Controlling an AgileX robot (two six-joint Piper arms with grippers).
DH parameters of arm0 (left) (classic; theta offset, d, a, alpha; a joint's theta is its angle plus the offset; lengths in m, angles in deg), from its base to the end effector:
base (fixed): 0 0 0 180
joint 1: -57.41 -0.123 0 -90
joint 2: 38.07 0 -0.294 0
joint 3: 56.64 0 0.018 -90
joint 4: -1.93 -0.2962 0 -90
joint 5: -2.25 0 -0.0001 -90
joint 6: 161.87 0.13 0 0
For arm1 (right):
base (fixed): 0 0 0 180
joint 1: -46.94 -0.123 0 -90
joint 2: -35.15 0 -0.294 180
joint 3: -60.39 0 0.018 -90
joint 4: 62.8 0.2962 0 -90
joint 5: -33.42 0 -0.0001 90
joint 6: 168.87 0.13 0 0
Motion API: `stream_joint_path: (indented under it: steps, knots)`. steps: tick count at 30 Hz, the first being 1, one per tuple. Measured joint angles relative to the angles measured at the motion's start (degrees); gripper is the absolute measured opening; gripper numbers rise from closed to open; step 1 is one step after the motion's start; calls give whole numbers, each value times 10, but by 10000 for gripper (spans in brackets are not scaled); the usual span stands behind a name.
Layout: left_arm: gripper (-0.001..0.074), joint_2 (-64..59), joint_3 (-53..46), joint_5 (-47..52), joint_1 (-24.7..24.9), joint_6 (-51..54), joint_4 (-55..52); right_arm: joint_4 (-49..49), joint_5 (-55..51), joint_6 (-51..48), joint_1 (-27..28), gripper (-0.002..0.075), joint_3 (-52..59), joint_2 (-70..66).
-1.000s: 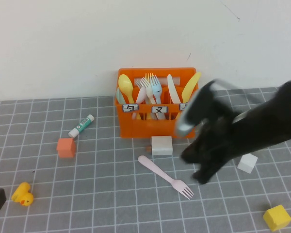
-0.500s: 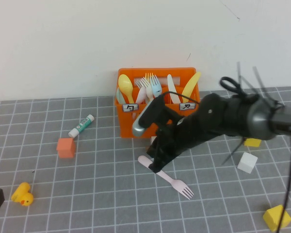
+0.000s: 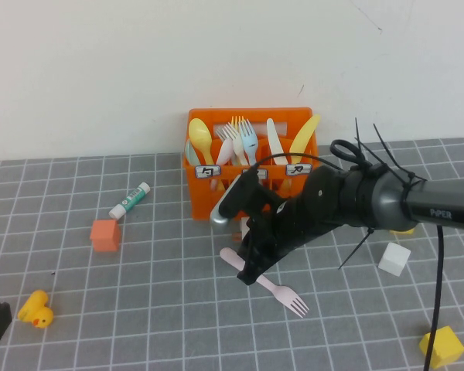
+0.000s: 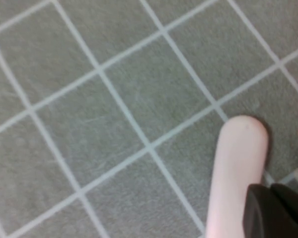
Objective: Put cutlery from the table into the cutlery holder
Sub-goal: Pick up the fork
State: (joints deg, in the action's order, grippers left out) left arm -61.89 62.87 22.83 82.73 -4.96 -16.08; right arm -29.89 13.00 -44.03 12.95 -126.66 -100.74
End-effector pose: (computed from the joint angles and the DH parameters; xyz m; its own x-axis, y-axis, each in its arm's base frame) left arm 0.1411 -0.0511 0.2577 -0.2522 0.0013 -0.9677 0.3045 0.9493 -0.0781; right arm 0.4207 0.3134 0.0498 -0.3717 -0.7308 -0.5724 -0.8611 0.5019 -0.0816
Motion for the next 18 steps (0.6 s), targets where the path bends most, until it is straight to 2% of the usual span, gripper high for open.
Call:
stream_joint_path:
  steps: [11, 18]
  knots:
    - [1, 0, 0, 0, 0, 0, -2, -7, 0, -29, 3, -1, -6, -23]
    - [1, 0, 0, -4, 0, 2, -2, 10, -101, -139, 4, -1, -12, -23]
